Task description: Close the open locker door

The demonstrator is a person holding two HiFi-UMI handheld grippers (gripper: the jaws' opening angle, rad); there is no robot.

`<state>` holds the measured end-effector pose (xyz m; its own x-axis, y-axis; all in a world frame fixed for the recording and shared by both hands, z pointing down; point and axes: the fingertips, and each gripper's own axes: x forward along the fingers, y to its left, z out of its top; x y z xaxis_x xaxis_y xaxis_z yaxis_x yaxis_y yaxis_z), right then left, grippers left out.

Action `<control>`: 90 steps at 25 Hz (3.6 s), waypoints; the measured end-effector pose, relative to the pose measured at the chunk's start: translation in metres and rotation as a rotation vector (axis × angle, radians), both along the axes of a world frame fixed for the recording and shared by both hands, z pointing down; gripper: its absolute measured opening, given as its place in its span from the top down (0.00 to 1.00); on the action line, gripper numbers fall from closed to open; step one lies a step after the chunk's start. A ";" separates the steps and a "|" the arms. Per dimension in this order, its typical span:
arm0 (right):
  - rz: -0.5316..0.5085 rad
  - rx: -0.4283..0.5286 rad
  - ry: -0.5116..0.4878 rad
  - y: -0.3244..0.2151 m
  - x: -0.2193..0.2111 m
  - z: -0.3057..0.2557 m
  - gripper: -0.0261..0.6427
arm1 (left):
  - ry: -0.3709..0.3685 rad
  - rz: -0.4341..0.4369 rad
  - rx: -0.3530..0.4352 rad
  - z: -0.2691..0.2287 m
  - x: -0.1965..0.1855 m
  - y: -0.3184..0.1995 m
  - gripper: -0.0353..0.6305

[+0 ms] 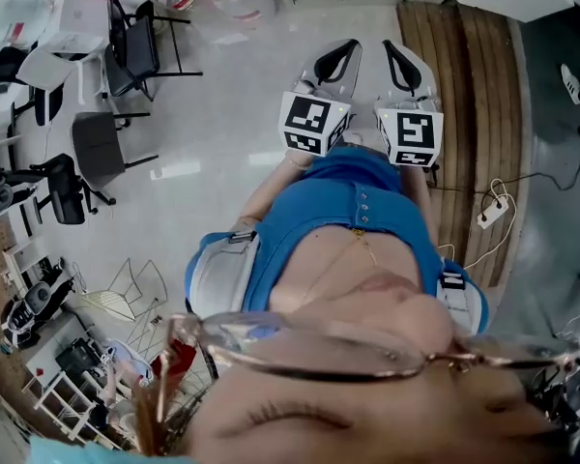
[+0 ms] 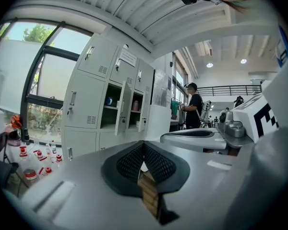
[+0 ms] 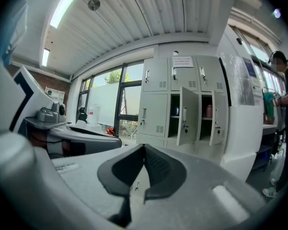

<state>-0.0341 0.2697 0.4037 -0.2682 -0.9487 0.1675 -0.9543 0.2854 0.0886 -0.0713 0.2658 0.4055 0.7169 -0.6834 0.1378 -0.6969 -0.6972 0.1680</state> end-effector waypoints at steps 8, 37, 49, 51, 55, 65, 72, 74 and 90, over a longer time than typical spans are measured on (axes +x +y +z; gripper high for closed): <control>0.013 -0.009 0.012 -0.081 0.004 0.000 0.96 | 0.014 0.086 -0.004 0.002 0.017 -0.078 0.95; 0.057 0.022 -0.022 -0.252 0.026 -0.013 0.96 | 0.015 0.164 -0.009 0.002 0.030 -0.242 0.95; -0.038 0.033 -0.059 -0.327 0.073 -0.017 0.96 | -0.010 0.080 -0.011 0.000 0.079 -0.316 0.95; -0.051 0.034 -0.064 -0.338 0.085 -0.016 0.96 | -0.015 0.065 -0.017 0.003 0.091 -0.329 0.95; -0.065 0.051 -0.067 -0.359 0.114 -0.021 0.96 | -0.019 0.046 -0.012 0.003 0.115 -0.349 0.95; -0.159 0.069 -0.064 -0.395 0.153 -0.031 0.96 | -0.037 -0.051 0.001 -0.002 0.148 -0.380 0.95; -0.303 0.092 -0.098 -0.405 0.160 -0.044 0.96 | -0.021 -0.139 -0.010 0.002 0.152 -0.383 0.95; -0.342 0.091 -0.080 -0.408 0.159 -0.048 0.89 | -0.024 -0.162 -0.008 0.003 0.151 -0.383 0.95; -0.414 0.074 -0.061 -0.425 0.150 -0.064 0.74 | -0.018 -0.190 -0.020 -0.001 0.141 -0.399 0.95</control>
<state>0.1157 -0.1555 0.3400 -0.6365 -0.7676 0.0750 -0.7645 0.6408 0.0706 0.0702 -0.1335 0.4043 0.5723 -0.8035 0.1638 -0.8188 -0.5493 0.1667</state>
